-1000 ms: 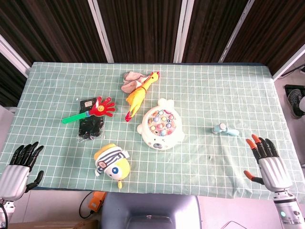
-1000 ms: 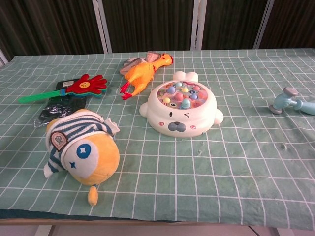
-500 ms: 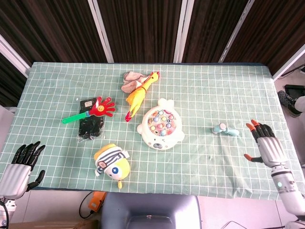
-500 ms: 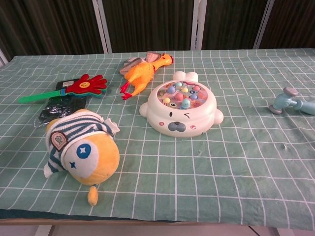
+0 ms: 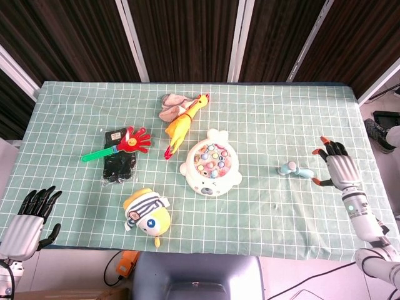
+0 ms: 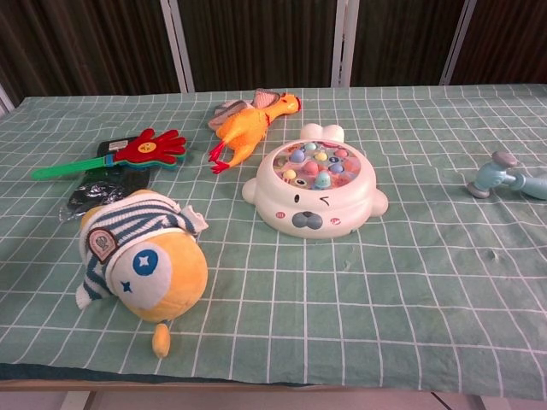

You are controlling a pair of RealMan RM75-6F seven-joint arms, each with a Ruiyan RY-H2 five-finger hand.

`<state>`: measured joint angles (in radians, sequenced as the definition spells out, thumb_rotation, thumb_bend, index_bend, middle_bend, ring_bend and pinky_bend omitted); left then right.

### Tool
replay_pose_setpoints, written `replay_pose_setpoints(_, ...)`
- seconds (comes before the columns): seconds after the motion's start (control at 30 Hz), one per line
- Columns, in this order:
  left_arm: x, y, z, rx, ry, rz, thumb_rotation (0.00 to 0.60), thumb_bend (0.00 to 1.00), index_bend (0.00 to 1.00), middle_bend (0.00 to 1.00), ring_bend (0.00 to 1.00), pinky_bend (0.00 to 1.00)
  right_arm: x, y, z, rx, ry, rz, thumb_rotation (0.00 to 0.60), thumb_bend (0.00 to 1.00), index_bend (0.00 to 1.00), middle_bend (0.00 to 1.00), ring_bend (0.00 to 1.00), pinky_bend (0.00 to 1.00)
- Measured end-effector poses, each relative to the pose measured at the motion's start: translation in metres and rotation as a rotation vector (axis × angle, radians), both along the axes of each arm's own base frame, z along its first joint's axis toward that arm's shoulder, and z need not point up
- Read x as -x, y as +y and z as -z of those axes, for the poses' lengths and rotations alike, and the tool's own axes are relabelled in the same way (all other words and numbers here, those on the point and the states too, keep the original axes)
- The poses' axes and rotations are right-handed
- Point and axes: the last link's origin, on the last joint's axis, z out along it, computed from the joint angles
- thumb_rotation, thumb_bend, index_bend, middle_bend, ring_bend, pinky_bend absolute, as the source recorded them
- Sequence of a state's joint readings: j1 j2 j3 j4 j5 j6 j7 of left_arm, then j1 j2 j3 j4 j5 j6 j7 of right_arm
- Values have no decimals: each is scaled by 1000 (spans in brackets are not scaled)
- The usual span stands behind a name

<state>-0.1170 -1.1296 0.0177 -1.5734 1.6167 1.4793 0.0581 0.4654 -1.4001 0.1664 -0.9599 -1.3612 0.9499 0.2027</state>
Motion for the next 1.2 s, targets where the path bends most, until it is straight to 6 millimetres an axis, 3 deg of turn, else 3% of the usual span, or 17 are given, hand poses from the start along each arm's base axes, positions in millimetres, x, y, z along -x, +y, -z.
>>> replay_pose_setpoints(0.4,1,0,-1,2,2,-7,600,411,0,0,0,18,1,-14,32,-59,4,3,600,497,594,46,0,22)
replay_pose_setpoints(1.2,1,0,0,9,4,-11,600,412,0,0,0,18,-9,-27,55,-73,12,6,600,513,580,50,0,29)
